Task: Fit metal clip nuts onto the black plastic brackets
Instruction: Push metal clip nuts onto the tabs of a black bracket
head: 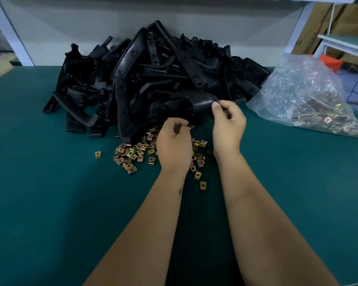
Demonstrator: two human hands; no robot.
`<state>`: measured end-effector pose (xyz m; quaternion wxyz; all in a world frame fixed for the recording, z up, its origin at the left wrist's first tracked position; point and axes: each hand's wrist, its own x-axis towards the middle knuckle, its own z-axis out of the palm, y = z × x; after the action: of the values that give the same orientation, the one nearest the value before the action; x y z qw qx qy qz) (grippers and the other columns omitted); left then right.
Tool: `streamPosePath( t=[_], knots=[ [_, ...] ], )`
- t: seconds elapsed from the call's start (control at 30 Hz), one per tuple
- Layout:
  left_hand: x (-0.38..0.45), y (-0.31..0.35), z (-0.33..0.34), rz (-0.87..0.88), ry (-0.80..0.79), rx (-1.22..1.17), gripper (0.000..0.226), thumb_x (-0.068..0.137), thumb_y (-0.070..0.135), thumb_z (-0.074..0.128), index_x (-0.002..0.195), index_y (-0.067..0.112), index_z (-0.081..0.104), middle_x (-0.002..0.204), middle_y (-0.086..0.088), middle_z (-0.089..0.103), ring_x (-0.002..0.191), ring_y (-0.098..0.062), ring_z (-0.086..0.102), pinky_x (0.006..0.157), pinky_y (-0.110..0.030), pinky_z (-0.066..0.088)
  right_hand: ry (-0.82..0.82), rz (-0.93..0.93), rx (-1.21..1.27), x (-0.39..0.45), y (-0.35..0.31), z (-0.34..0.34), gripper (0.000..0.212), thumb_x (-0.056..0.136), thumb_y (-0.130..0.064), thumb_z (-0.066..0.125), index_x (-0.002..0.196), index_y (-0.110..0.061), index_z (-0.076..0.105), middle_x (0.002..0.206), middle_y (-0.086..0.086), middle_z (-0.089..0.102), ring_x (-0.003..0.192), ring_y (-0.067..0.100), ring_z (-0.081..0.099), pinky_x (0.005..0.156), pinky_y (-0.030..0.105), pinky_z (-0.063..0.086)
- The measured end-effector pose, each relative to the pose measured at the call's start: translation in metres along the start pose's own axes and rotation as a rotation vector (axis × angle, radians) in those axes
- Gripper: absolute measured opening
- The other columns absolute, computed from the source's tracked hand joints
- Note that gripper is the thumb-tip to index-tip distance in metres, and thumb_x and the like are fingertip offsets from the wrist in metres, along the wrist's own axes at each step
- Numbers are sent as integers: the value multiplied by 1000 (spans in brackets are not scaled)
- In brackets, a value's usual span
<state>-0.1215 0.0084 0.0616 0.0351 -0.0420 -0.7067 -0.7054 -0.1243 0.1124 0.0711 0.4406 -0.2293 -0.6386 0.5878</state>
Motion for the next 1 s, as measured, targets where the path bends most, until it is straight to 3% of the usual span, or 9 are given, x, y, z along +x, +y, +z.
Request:
streamPosePath(
  t=[0.1,0.23,0.37,0.5,0.63,0.73,0.83,0.9,1.0],
  knots=[
    [0,5,-2,-38,-35,-112,26,96,9,50,89,27,67,89,8,69,73,2,61,75,-28,54,103,-201,-77,-10,-5,-5,6,94,-19,62,95,-21,67,94,-9,42,73,-8,46,71,6,39],
    [3,15,-7,-139,-183,-305,22,103,28,45,111,23,66,111,-1,71,105,-14,66,95,-41,55,-2,-551,-231,-25,-12,-6,12,96,-16,59,101,-13,70,101,-5,38,80,-6,45,71,5,40],
    [10,17,-20,-217,-343,-600,43,102,47,43,104,15,72,88,0,71,87,-13,68,79,-31,57,-172,-860,-445,-36,-22,1,17,92,-11,57,99,-8,71,103,8,53,75,12,55,55,31,49],
    [15,20,-34,-332,-445,-807,38,97,43,53,98,11,74,98,-7,67,96,-19,68,88,-31,56,-325,-1010,-534,-49,-29,12,17,81,-8,57,91,-4,70,98,12,60,65,23,53,52,37,46],
    [21,19,-39,-394,-365,-966,49,100,26,48,58,14,72,60,1,62,56,-13,63,66,-27,54,-467,-863,-381,-53,-28,7,48,73,-12,57,121,-11,60,121,2,57,81,15,59,63,32,50],
    [25,20,-46,-423,-315,-1162,25,91,10,47,90,-1,70,76,-11,70,67,-20,69,74,-30,57,-297,-666,-218,-48,-26,7,51,84,-11,56,134,-15,49,132,-3,48,80,7,57,66,22,47],
    [22,19,-44,-456,-433,-1351,32,80,1,52,110,-6,63,113,-18,67,94,-31,71,74,-36,62,-72,-365,-107,-38,-23,5,35,90,-10,51,123,-23,55,120,-9,47,78,1,55,68,10,43],
    [18,19,-40,-470,-503,-1357,24,85,3,54,102,-4,70,112,-14,69,95,-29,72,82,-37,61,-58,-201,-192,-28,-17,-2,24,93,-10,50,107,-26,60,109,-12,53,78,-6,53,68,12,44],
    [20,16,-37,-441,-447,-1202,22,99,20,50,115,17,66,107,-5,72,93,-21,71,83,-36,58,-202,-21,-411,-17,-10,-11,21,93,-16,50,86,-29,65,86,-13,64,74,3,58,66,30,48]
  ],
)
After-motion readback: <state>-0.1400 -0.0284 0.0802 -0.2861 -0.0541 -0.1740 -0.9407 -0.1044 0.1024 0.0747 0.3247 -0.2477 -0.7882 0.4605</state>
